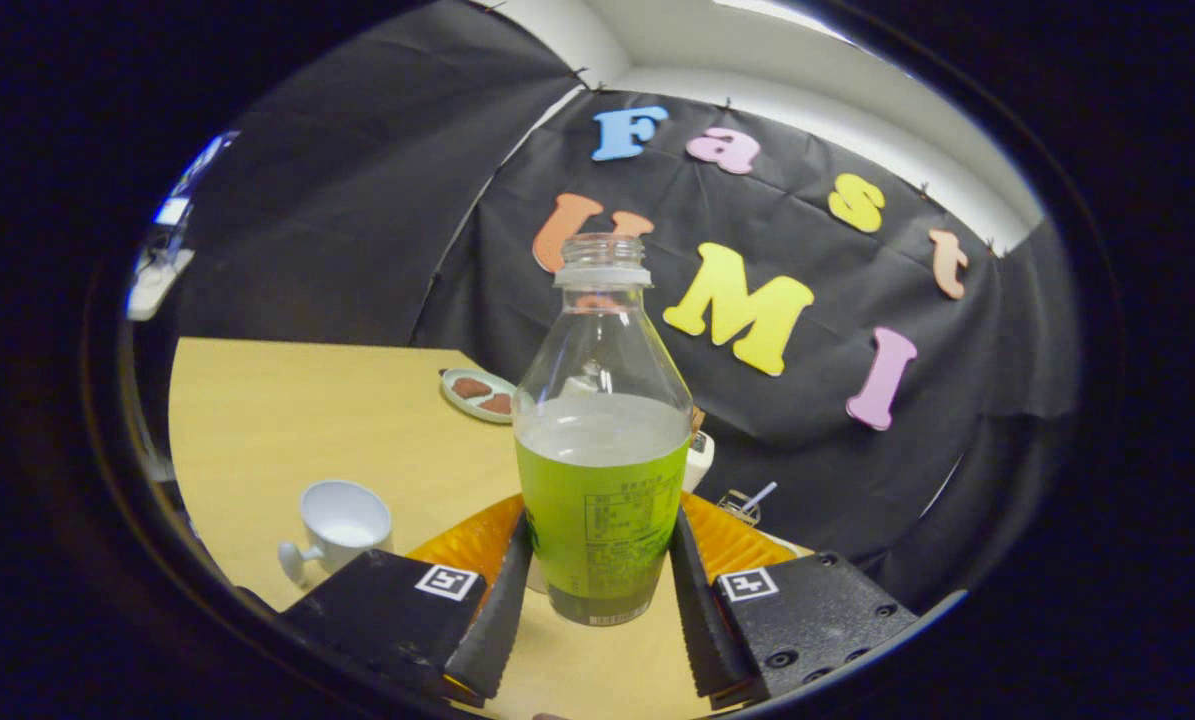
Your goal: Take the bottle from table, then pour the juice into the cup, finally place the bottle on the coaster
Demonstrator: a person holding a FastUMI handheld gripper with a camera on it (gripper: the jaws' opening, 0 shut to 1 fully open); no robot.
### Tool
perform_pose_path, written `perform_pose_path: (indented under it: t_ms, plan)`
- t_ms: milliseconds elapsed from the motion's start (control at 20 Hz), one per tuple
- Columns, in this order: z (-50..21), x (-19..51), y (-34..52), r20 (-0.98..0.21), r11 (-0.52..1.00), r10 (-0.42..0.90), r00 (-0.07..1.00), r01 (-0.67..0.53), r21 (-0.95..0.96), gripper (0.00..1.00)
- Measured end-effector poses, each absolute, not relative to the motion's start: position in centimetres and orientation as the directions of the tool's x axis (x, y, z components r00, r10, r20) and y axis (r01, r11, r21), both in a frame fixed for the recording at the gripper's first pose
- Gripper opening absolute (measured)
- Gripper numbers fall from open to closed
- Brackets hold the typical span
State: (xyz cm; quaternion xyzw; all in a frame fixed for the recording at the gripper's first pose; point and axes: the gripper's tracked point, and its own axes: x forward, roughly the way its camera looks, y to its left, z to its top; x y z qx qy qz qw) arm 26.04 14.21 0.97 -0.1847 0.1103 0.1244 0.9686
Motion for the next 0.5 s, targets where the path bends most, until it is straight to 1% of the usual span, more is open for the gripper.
perform_pose_path:
  t_ms: [150,350,500]
  plan:
    - [1.2,27.4,13.1,-0.255,0.937,0.199,0.946,-0.260,-0.235,0.73]
    - [0.2,30.1,14.2,-0.255,0.946,0.286,0.924,-0.315,-0.079,0.74]
    - [-0.9,31.8,15.0,-0.235,0.949,0.302,0.924,-0.316,-0.021,0.75]
